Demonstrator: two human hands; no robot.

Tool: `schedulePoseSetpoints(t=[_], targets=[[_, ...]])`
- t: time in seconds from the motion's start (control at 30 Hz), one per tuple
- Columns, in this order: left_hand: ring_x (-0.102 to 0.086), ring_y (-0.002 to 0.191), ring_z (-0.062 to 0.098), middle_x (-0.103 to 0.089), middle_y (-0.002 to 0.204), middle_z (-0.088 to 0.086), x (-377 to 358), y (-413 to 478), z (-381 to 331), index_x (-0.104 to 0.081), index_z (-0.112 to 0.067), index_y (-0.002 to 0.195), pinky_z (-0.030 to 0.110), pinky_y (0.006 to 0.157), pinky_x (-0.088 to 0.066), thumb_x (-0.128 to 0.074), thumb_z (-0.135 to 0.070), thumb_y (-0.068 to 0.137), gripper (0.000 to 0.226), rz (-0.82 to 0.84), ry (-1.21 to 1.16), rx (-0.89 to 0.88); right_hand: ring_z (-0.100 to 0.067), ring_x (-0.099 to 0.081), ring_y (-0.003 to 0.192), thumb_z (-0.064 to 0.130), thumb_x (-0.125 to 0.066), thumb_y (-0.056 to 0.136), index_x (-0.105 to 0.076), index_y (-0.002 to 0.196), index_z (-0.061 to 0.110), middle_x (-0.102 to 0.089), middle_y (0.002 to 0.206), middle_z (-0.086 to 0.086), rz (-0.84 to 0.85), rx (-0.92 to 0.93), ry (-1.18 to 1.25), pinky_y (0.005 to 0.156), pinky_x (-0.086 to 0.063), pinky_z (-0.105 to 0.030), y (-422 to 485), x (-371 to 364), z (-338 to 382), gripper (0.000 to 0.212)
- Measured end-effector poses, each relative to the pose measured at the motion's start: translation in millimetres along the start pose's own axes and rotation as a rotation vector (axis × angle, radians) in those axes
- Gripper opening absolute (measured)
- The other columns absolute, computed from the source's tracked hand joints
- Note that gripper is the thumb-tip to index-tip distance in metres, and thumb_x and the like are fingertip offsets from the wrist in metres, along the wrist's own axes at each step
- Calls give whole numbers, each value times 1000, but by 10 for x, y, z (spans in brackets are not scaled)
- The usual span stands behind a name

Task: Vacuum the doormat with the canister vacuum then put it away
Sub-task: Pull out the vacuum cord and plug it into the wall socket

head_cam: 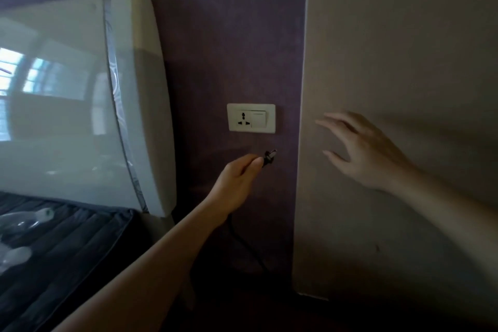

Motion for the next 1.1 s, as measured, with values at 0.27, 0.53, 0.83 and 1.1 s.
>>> schedulePoseSetpoints(t=[0.27, 0.53, 0.83, 1.1], targets=[[-62, 68, 7, -68, 79, -9, 358, 296, 202, -69, -24, 97, 26, 64, -49, -57, -33, 98, 14, -241, 144, -26, -38, -32, 145, 31, -69, 83, -46, 148, 8, -41, 154, -18, -114, 232, -187, 119, -26, -55, 685, -314, -91, 72], [-57, 58, 0, -61, 72, -17, 493, 621, 147, -72, -23, 104, 11, 50, -40, -62, -31, 96, 15, -398, 452, -168, -26, -28, 149, 54, -57, 79, -41, 152, 23, -36, 160, -5, -149, 254, -401, 121, -4, -51, 1101, -570, -38, 81], [-64, 71, 8, -73, 91, -4, 416, 847, 228, -74, -19, 103, 31, 63, -57, -62, -28, 97, 16, -437, 572, -240, -28, -30, 149, 57, -54, 79, -46, 149, 25, -38, 159, -5, -209, 300, -479, 121, -6, -54, 1100, -619, -67, 77], [-66, 71, 14, -74, 88, -3, 432, 896, 204, -75, -18, 102, 39, 68, -57, -61, -30, 96, 19, -456, 617, -236, -28, -29, 149, 57, -51, 80, -46, 149, 23, -36, 160, -5, -203, 293, -521, 122, -1, -52, 1115, -620, -60, 78]])
Point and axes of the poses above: each hand's wrist, its own y-axis towards the middle knuckle, its own x-axis out of the back of the hand, z = x × y, the point moved 2 cm from there along y, towards the middle knuckle
